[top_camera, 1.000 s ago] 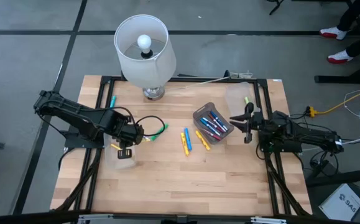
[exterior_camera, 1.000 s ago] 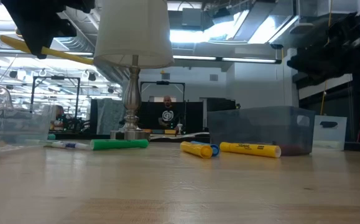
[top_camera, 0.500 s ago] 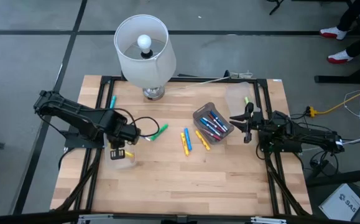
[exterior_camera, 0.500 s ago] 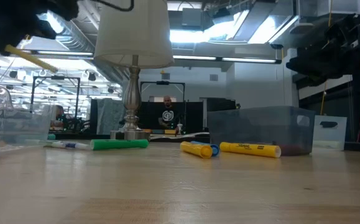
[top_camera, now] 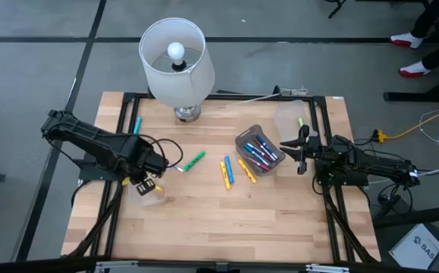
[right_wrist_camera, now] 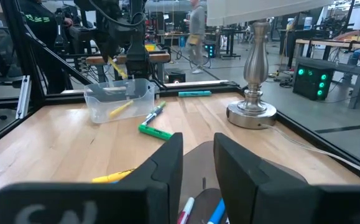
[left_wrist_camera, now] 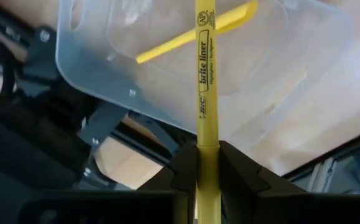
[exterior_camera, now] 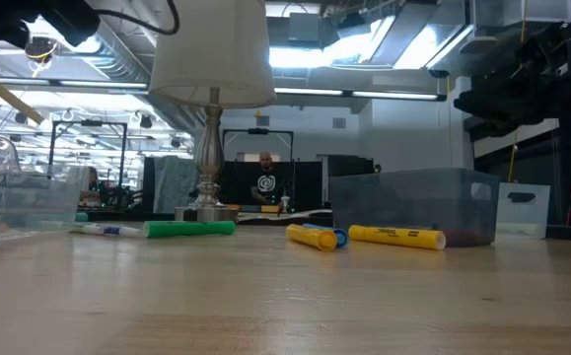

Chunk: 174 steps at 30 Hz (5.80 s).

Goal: Pick & Place Markers
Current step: Put the yellow pen into the left transparent bin, then put the blue marker pen into the black bin

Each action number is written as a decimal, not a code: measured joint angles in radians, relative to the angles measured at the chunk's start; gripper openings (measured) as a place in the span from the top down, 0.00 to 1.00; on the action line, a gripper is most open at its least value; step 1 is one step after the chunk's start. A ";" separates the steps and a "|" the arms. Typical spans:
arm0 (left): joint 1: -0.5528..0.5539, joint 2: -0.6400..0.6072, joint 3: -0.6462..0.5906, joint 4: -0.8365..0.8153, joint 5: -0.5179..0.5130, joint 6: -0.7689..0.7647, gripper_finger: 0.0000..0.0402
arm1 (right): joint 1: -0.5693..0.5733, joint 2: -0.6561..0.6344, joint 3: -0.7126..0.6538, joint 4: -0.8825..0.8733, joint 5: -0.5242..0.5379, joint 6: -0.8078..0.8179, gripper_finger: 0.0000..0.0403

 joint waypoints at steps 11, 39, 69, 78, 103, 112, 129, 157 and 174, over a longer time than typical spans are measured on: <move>-0.017 0.000 0.000 -0.004 -0.096 -0.208 0.88 | 0.000 0.000 0.000 0.000 0.000 0.000 0.78; -0.017 0.000 0.000 -0.004 -0.256 -0.142 0.70 | 0.000 0.000 0.000 0.000 0.000 0.000 0.78; 0.022 0.000 0.000 0.520 -0.613 0.300 0.72 | 0.000 0.000 0.000 0.000 0.000 0.000 0.78; 0.094 0.000 0.000 0.699 -0.668 0.477 0.72 | 0.000 0.000 0.000 0.001 0.000 0.000 0.78; 0.175 0.046 0.000 0.968 -0.728 0.694 0.72 | 0.000 0.000 0.000 0.001 0.000 0.000 0.78; 0.175 0.230 0.000 0.965 -0.821 0.679 0.72 | 0.000 0.000 0.000 0.001 0.000 0.000 0.78; 0.175 0.400 -0.001 0.999 -0.822 0.646 0.57 | 0.000 0.000 0.000 0.001 0.000 0.000 0.78; 0.170 0.400 -0.001 0.520 -0.502 0.974 0.56 | 0.000 0.000 0.000 0.001 0.000 0.000 0.78; 0.170 0.609 0.000 0.436 -0.536 1.050 0.60 | 0.000 0.000 0.000 0.001 0.000 0.000 0.78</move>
